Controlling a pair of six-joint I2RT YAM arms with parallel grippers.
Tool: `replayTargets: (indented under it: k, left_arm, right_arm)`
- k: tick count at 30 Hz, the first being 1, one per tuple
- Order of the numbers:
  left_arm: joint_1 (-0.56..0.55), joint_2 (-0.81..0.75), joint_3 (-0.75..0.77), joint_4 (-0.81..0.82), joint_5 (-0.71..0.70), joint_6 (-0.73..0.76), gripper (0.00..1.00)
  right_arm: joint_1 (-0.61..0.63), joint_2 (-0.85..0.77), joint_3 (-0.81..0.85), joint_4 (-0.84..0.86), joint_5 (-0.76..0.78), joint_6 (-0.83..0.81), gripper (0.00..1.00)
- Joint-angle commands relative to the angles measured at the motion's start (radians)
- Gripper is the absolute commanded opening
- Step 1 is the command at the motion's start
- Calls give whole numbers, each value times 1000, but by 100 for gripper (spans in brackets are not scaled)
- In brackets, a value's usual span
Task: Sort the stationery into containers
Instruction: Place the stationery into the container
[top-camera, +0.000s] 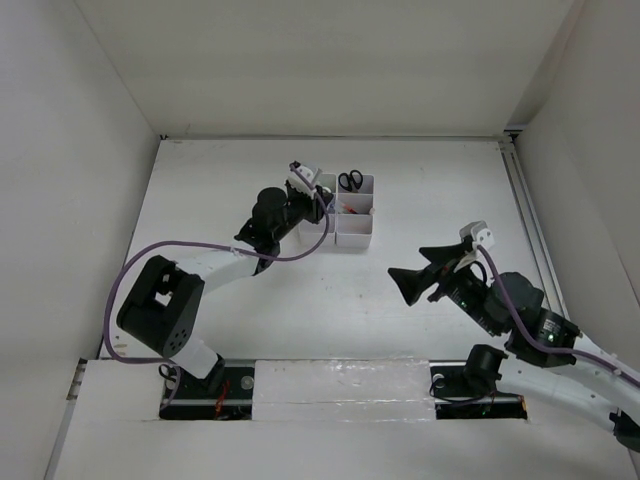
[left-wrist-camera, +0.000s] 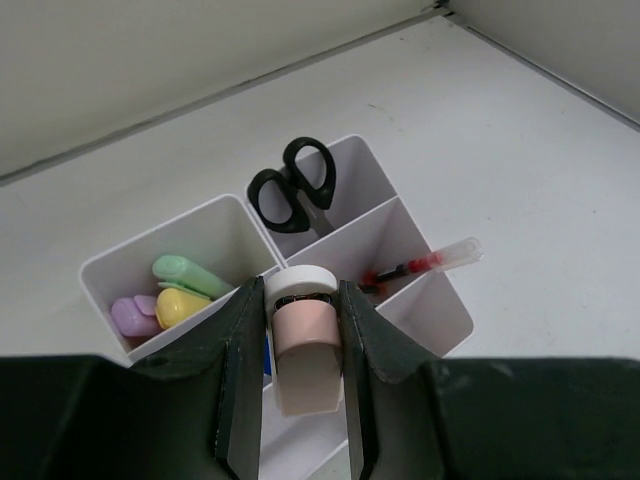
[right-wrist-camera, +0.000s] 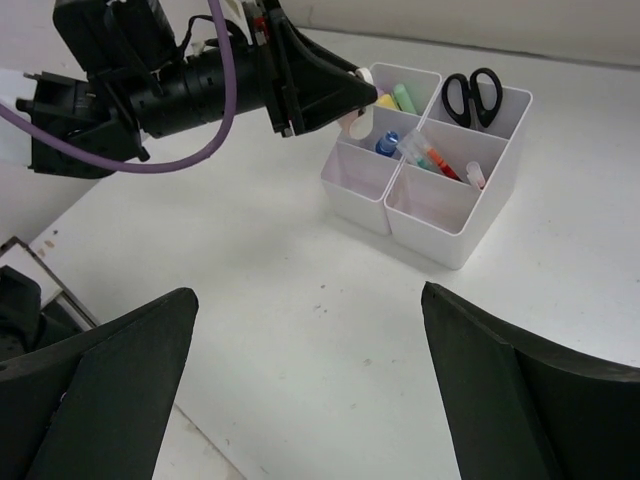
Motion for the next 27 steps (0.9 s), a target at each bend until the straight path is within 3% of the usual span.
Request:
replayTargets:
  k: [1, 27]
  left_arm:
    - [-8, -27, -26, 118, 91, 32, 0]
    - [-8, 2, -80, 112, 45, 64, 0]
  right_arm:
    - [6, 18, -1, 24, -21, -9, 100]
    - [6, -34, -10, 4, -12, -10, 100]
